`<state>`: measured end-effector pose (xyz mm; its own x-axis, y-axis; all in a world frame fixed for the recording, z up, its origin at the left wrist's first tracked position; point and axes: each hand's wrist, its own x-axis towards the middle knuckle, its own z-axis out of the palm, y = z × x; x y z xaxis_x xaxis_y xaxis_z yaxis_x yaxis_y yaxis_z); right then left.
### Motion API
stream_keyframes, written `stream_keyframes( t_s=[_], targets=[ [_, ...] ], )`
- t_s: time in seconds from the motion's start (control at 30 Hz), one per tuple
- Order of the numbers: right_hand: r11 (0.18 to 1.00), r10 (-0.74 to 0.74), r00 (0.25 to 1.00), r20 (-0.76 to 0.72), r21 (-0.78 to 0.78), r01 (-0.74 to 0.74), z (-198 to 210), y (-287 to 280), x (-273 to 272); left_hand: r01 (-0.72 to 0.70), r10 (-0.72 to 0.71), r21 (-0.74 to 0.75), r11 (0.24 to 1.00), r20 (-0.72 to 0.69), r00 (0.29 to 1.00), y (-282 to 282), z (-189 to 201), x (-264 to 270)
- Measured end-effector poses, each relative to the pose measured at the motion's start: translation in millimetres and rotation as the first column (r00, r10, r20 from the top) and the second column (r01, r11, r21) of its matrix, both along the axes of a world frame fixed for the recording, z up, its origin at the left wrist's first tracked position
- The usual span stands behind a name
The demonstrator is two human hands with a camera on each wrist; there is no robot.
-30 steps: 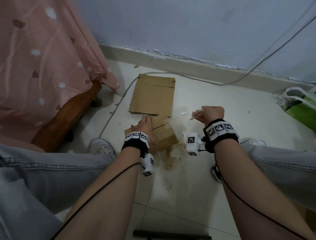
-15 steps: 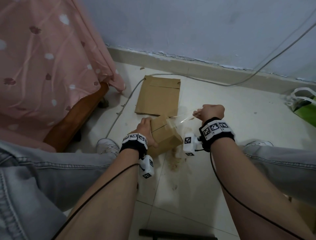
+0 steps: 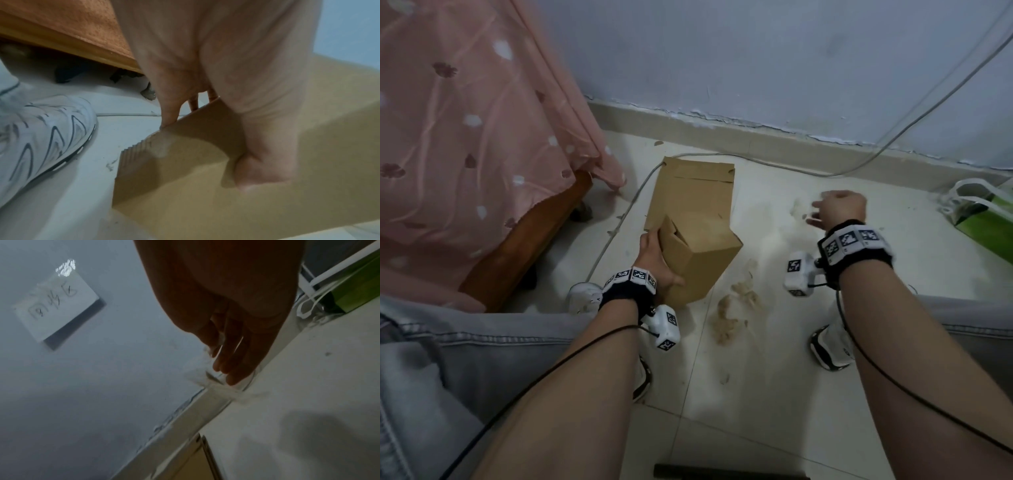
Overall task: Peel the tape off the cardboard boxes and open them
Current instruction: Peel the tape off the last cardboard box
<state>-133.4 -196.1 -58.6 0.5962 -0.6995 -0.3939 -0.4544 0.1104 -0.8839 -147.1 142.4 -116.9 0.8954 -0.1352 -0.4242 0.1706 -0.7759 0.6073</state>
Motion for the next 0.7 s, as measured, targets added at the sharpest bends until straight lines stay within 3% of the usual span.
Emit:
stream_keyframes(
  t_s=[0.1,0.2,0.3,0.5,0.7],
  targets=[
    [0.995,0.088,0.992,-0.095,-0.035,-0.091,-30,29,-2,-0.025,0.025,-0.031,0.999,-0.001,1.000,-5,1,-1],
    [0.951,0.188,0.953,-0.239,-0.197,-0.238,-47,46,-16,-0.023,0.023,-0.031,0.999,-0.023,0.999,-2,-4,-5],
    [0.898,0.191,0.942,-0.275,-0.340,-0.281,-60,50,-26,-0.038,0.037,-0.038,0.999,-0.026,0.999,2,-10,-12],
    [0.847,0.257,0.903,-0.344,-0.370,-0.382,-81,55,-37,-0.082,0.081,-0.062,0.995,-0.013,0.997,4,-13,-14],
    [0.731,0.421,0.776,-0.469,-0.332,-0.597,-95,67,-45,-0.079,0.078,-0.061,0.995,-0.019,0.997,0,-12,-15]
  ],
)
